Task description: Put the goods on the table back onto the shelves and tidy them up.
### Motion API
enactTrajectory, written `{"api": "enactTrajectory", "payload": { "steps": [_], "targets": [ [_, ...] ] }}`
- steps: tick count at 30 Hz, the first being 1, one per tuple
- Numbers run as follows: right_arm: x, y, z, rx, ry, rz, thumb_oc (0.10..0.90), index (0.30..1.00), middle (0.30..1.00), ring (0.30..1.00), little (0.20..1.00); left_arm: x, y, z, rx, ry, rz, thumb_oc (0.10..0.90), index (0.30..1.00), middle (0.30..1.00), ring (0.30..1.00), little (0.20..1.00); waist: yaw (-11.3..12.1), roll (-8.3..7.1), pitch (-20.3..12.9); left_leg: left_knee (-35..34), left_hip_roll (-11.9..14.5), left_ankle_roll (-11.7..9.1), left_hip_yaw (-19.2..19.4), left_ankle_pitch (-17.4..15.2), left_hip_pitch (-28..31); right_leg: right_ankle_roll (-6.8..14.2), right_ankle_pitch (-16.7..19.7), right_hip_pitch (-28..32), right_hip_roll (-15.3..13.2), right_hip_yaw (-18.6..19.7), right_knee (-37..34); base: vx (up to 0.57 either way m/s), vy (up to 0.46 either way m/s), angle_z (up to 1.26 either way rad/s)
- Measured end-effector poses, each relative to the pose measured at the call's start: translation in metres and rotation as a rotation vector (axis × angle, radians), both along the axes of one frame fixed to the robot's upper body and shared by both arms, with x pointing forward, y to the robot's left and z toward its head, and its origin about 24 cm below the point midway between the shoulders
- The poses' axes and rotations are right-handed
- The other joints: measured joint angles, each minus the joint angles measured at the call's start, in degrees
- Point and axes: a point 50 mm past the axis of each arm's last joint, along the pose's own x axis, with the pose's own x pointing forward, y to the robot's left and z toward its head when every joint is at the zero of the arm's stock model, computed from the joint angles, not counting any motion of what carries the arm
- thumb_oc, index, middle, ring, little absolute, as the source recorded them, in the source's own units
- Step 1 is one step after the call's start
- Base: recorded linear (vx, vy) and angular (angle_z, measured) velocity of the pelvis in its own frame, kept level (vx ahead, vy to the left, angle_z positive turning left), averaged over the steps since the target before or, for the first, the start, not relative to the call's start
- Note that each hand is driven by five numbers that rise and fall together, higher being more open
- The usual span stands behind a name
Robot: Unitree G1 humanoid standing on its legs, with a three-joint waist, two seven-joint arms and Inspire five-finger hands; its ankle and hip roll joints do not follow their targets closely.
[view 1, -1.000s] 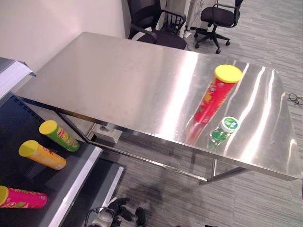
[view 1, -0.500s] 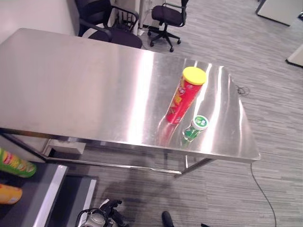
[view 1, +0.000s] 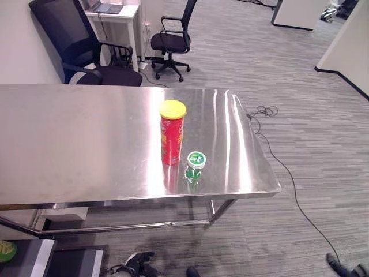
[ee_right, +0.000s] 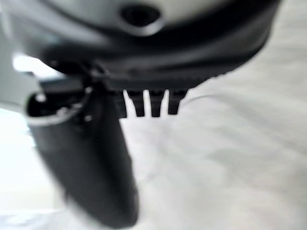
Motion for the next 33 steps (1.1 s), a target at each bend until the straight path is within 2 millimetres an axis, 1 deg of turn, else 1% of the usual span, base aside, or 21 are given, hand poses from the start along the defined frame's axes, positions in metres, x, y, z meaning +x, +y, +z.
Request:
{"api": "enactTrajectory", "payload": {
  "steps": [1,3,5,6,9,10,12,13,14,15,17,19,20,21,23,24,26,28,29,31,33],
  "targets": [
    [0.013,-0.003,0.016,-0.077,-0.038,0.004,0.8,0.9,0.9,0.9,0.9,0.002,-0.005,0.0,-0.011,-0.007,-0.008,0.8,0.9,0.9,0.9,0.9,0.1,0.2,-0.2,0.0,0.0,0.0,0.0,0.0,0.0,0.0,0.0,-0.1,0.0,0.2,0.0,0.06,0.009,0.02],
    [0.022,-0.004,0.029,-0.142,-0.061,0.001,0.8,0.9,0.9,0.9,0.9,0.001,-0.009,-0.001,-0.015,-0.005,-0.022,0.8,0.9,0.9,0.9,0.9,0.0,0.49,-0.4,0.0,-0.2,0.0,0.0,0.0,0.0,0.0,0.0,-0.1,-0.2,0.2,0.0,0.05,0.009,0.0],
    [0.026,-0.005,0.042,-0.2,-0.093,-0.011,0.8,0.9,0.9,0.9,0.9,-0.001,-0.011,-0.002,-0.021,0.001,-0.018,0.8,0.9,0.9,0.9,0.9,0.0,0.65,-0.5,0.0,-0.4,0.0,0.0,0.0,0.0,0.0,0.0,-0.1,-0.3,0.4,0.0,0.04,0.002,-0.02],
    [0.028,-0.007,0.053,-0.253,-0.121,-0.032,0.8,0.9,0.9,0.9,0.9,-0.004,-0.012,-0.002,-0.026,0.006,-0.01,0.8,0.9,0.9,0.9,0.9,0.0,0.78,-0.6,0.0,-0.6,0.3,0.0,0.1,0.0,-0.4,0.3,-0.1,-0.5,0.4,0.0,0.04,-0.004,-0.01],
    [0.029,-0.01,0.078,-0.377,-0.165,-0.062,0.8,0.9,0.9,0.9,0.9,-0.011,-0.009,-0.004,-0.023,0.013,0.023,0.8,0.9,0.9,0.9,0.9,0.0,1.04,-0.7,0.0,-0.9,0.4,0.1,0.0,0.0,-0.5,0.4,-0.1,-0.9,0.5,0.0,0.02,-0.01,-0.01],
    [0.037,-0.003,0.108,-0.475,-0.236,-0.033,0.8,0.9,0.9,0.9,0.9,-0.013,-0.005,-0.004,-0.023,0.017,0.059,0.8,0.9,0.9,0.9,0.9,0.0,1.37,-0.8,0.0,-1.2,0.5,0.1,-0.1,0.1,-0.5,0.4,-0.1,-1.2,0.5,0.0,0.03,-0.016,0.01],
    [0.047,0.009,0.139,-0.599,-0.3,0.039,0.8,0.9,0.9,0.9,0.9,-0.016,-0.003,-0.004,-0.022,0.019,0.083,0.8,0.9,0.9,0.9,0.9,0.2,1.67,-0.9,0.0,-1.1,0.7,0.1,-0.3,-0.2,-0.4,0.3,0.0,-1.3,0.3,0.0,0.0,0.0,0.0],
    [0.059,0.023,0.171,-0.751,-0.359,0.138,0.8,0.9,0.9,0.9,0.9,-0.017,-0.002,-0.004,-0.012,0.021,0.088,0.8,0.9,0.9,0.9,0.9,0.1,1.95,-1.0,0.0,-1.2,0.7,0.0,-0.3,-0.2,-0.4,0.3,0.0,-1.5,0.3,0.0,0.0,0.0,0.0],
    [0.064,0.028,0.186,-0.831,-0.384,0.192,0.8,0.9,0.9,0.9,0.9,-0.016,-0.002,-0.004,-0.01,0.019,0.087,0.8,0.9,0.9,0.9,0.9,0.0,2.06,-1.0,0.0,-1.2,0.8,0.0,-0.4,-0.2,-0.2,0.2,0.1,-1.6,0.2,0.0,-0.03,-0.026,0.08],
    [0.07,0.034,0.199,-0.886,-0.41,0.243,0.8,0.9,0.9,0.9,0.9,-0.016,-0.002,-0.004,-0.011,0.016,0.087,0.8,0.9,0.9,0.9,0.9,0.4,1.96,-1.0,0.0,-1.3,0.8,-0.3,-0.4,-0.2,-0.1,0.1,0.2,-1.7,-0.1,0.0,-0.01,-0.012,0.1],
    [0.08,0.046,0.218,-0.961,-0.469,0.334,0.8,0.9,0.9,0.9,0.9,-0.015,-0.002,-0.004,-0.011,0.016,0.084,0.8,0.9,0.9,0.9,0.9,1.0,1.82,-1.0,0.0,-1.4,0.6,-0.7,-0.4,-0.2,0.4,-0.3,0.3,-1.7,-0.2,0.0,-0.01,-0.011,0.11],
    [0.092,0.053,0.226,-0.984,-0.504,0.412,0.8,0.9,0.9,0.9,0.9,-0.016,-0.004,-0.004,-0.007,0.021,0.059,0.8,0.9,0.9,0.9,0.9,1.2,1.37,-0.9,0.0,-1.4,0.5,-1.3,-0.1,-0.2,0.5,-0.4,0.3,-1.8,-0.5,0.0,-0.01,-0.02,0.13],
    [0.108,0.07,0.228,-0.939,-0.58,0.512,0.8,0.9,0.9,0.9,0.9,-0.019,-0.008,-0.006,-0.004,0.035,0.016,0.8,0.9,0.9,0.9,0.9,2.2,0.89,-0.6,0.0,-1.5,0.6,-1.7,0.2,-0.3,0.2,-0.1,0.3,-1.7,-1.1,0.0,-0.03,-0.041,0.21],
    [0.115,0.084,0.228,-0.914,-0.613,0.598,0.8,0.9,0.9,0.9,0.9,-0.018,-0.013,-0.006,-0.012,0.036,-0.013,0.8,0.9,0.9,0.9,0.9,2.6,0.87,-0.5,0.0,-1.5,0.7,-2.3,0.4,-0.6,-0.1,0.0,0.3,-1.8,-1.9,0.0,-0.03,-0.041,0.29],
    [0.13,0.112,0.221,-0.873,-0.618,0.817,0.8,0.9,0.9,0.9,0.9,-0.015,-0.02,-0.006,-0.019,0.029,-0.043,0.8,0.9,0.9,0.9,0.9,4.8,0.59,-0.4,0.3,-1.6,0.8,-3.9,0.9,-1.2,0.0,0.0,0.5,-1.8,-3.3,0.0,-0.01,-0.022,0.37],
    [0.134,0.119,0.218,-0.862,-0.6,0.89,0.8,0.9,0.9,0.9,0.9,-0.013,-0.02,-0.005,-0.018,0.023,-0.044,0.8,0.9,0.9,0.9,0.9,5.9,0.41,-0.2,0.3,-1.6,0.8,-4.5,0.9,-1.3,0.0,0.0,0.6,-1.9,-3.5,0.0,-0.01,-0.026,0.26],
    [0.14,0.128,0.213,-0.839,-0.57,0.994,0.8,0.9,0.9,0.9,0.9,-0.008,-0.018,-0.004,-0.01,0.013,-0.052,0.8,0.9,0.9,0.9,0.9,7.2,0.16,-0.1,0.3,-1.7,0.9,-4.8,1.0,-1.4,0.0,0.0,0.7,-2.0,-3.7,0.0,-0.01,-0.018,0.15],
    [0.144,0.136,0.206,-0.781,-0.544,1.117,0.8,0.9,0.9,0.9,0.9,-0.005,-0.014,-0.002,0.001,0.006,-0.055,0.8,0.9,0.9,0.9,0.9,7.2,-0.02,0.1,0.3,-1.9,1.0,-5.7,1.1,-1.3,0.0,0.0,1.2,-2.2,-4.7,0.0,-0.01,-0.013,0.21],
    [0.145,0.138,0.202,-0.73,-0.536,1.164,0.8,0.9,0.9,0.9,0.9,-0.004,-0.011,-0.002,0.008,0.004,-0.054,0.8,0.9,0.9,0.9,0.9,7.2,-0.46,0.4,0.3,-2.0,1.0,-5.9,1.1,-0.9,0.1,-0.1,1.7,-2.4,-5.0,0.0,-0.01,-0.015,0.12],
    [0.146,0.14,0.202,-0.713,-0.519,1.218,0.8,0.9,0.9,0.9,0.9,-0.003,-0.006,-0.001,0.017,0.002,-0.045,0.8,0.9,0.9,0.9,0.9,7.1,-1.26,0.9,0.0,-2.1,1.2,-5.9,1.2,-0.7,0.2,-0.2,1.9,-2.7,-5.0,0.0,0.0,-0.006,0.02],
    [0.147,0.139,0.205,-0.72,-0.505,1.253,0.8,0.9,0.9,0.9,0.9,-0.004,-0.005,-0.001,0.016,0.007,-0.045,0.8,0.9,0.9,0.9,0.9,7.0,-1.71,1.2,0.0,-2.3,1.3,-6.0,1.2,-0.7,0.2,-0.2,1.9,-3.0,-5.0,0.0,0.0,0.0,0.0]
  ]
}}
